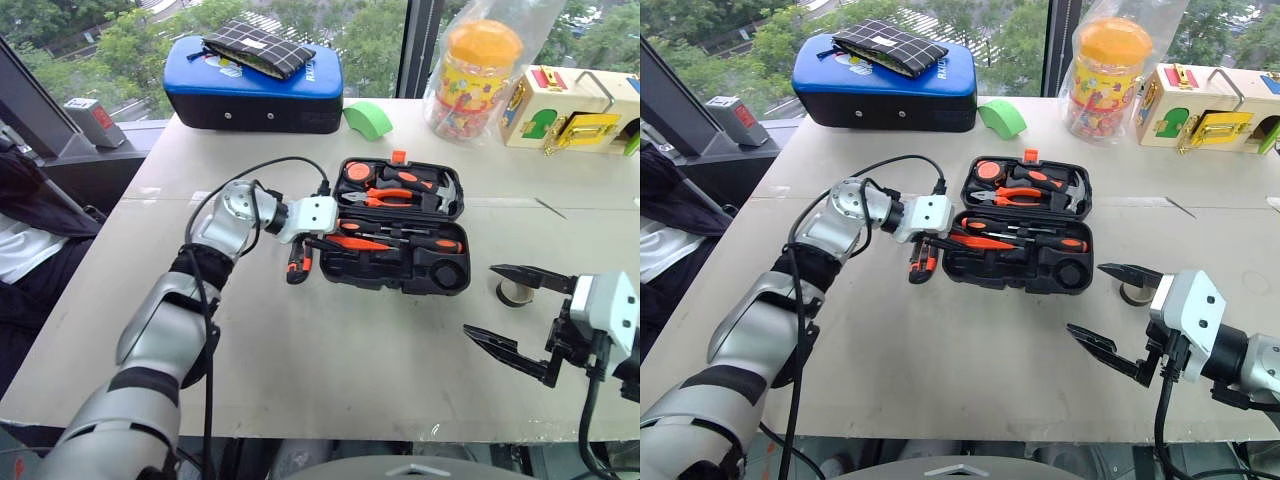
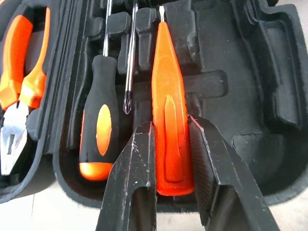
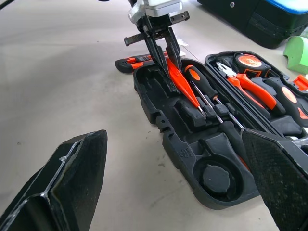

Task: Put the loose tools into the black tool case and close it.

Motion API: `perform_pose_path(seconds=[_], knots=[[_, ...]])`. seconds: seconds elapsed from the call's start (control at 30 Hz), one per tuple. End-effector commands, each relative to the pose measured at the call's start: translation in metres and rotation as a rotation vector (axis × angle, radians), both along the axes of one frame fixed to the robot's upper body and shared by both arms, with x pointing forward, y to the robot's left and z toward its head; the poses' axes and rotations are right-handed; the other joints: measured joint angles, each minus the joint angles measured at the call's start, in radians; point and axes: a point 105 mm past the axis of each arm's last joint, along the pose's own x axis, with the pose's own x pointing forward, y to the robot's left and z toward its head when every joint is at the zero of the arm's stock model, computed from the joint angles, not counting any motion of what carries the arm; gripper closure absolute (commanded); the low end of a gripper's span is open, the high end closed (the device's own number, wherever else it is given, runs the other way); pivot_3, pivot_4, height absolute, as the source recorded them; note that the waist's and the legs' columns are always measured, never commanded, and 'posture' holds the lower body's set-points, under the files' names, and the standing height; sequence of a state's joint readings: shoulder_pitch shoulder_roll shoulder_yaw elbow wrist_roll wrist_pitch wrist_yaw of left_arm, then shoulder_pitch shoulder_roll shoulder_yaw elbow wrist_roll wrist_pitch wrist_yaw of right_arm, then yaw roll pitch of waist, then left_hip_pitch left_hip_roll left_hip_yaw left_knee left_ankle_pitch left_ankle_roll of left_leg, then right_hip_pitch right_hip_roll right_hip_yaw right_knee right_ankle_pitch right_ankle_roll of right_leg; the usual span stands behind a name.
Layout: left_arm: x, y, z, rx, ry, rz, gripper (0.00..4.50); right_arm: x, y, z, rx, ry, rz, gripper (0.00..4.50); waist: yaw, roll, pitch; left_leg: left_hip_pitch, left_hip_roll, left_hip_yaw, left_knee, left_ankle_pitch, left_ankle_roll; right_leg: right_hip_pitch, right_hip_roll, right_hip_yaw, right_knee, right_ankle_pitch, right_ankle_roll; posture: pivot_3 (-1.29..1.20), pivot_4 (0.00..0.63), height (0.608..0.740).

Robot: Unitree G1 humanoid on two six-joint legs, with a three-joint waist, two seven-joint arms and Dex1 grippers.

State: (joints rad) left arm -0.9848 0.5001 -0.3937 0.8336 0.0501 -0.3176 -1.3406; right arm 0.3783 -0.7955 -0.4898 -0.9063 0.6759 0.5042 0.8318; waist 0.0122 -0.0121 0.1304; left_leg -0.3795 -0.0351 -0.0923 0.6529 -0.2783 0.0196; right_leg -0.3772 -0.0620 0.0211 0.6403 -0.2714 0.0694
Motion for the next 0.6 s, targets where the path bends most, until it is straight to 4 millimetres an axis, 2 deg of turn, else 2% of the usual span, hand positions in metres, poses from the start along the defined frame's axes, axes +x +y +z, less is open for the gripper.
perform_pose_path(seconds=[0.03, 0.13, 0.27, 0.43, 0.5, 0.53, 0.6], knots=[[0.002, -0.006, -0.002, 0.037, -0.018, -0.029, 4.09, -0.004, 0.001, 0.008, 0.001, -0.040, -0.011, 0.00, 0.000, 0.000, 0.000, 0.000, 0.000, 0.000, 0.000, 0.000, 0.000, 0.000, 0.000, 0.000, 0.000, 0.000, 0.000, 0.00, 0.150, 0.740], [0.004, -0.006, -0.005, 0.047, -0.005, -0.005, 4.09, -0.005, 0.001, 0.009, 0.000, -0.040, -0.018, 0.00, 0.001, 0.000, 0.000, 0.000, 0.000, 0.000, 0.001, 0.000, 0.000, 0.000, 0.000, 0.000, 0.001, 0.000, 0.000, 0.00, 0.150, 0.740], [0.009, 0.003, -0.008, 0.071, -0.001, 0.047, 4.09, -0.006, 0.002, 0.009, 0.003, -0.040, -0.024, 0.00, -0.001, 0.000, 0.000, 0.001, 0.000, 0.000, 0.001, 0.000, 0.000, 0.000, 0.000, 0.000, 0.002, 0.000, 0.000, 0.00, 0.150, 0.740], [0.004, 0.008, -0.012, 0.092, 0.027, 0.023, 4.09, -0.004, 0.003, 0.008, 0.007, -0.037, -0.023, 0.00, -0.004, -0.001, -0.001, 0.002, 0.000, 0.000, 0.001, 0.000, 0.000, 0.001, 0.001, 0.001, 0.003, 0.000, 0.000, 0.00, 0.150, 0.740], [0.007, 0.006, -0.007, 0.053, 0.009, 0.037, 3.08, -0.004, 0.003, 0.009, 0.009, -0.038, -0.022, 0.00, -0.005, -0.001, -0.001, 0.002, 0.000, 0.000, 0.001, 0.000, 0.000, 0.001, 0.001, 0.001, 0.003, 0.000, 0.000, 0.00, 0.150, 0.740], [0.009, 0.004, -0.003, 0.032, 0.000, 0.045, 2.82, -0.004, 0.003, 0.009, 0.009, -0.038, -0.023, 0.00, -0.005, -0.001, -0.001, 0.002, 0.000, 0.000, 0.001, 0.000, 0.000, 0.001, 0.001, 0.001, 0.003, 0.000, 0.000, 0.00, 0.150, 0.740], [0.011, 0.006, 0.014, -0.021, -0.010, 0.057, 1.94, -0.004, 0.002, 0.009, 0.009, -0.038, -0.027, 0.00, -0.005, -0.001, -0.001, 0.002, 0.000, 0.000, 0.001, 0.000, 0.000, 0.001, 0.002, 0.001, 0.003, 0.000, 0.000, 0.00, 0.150, 0.740]])
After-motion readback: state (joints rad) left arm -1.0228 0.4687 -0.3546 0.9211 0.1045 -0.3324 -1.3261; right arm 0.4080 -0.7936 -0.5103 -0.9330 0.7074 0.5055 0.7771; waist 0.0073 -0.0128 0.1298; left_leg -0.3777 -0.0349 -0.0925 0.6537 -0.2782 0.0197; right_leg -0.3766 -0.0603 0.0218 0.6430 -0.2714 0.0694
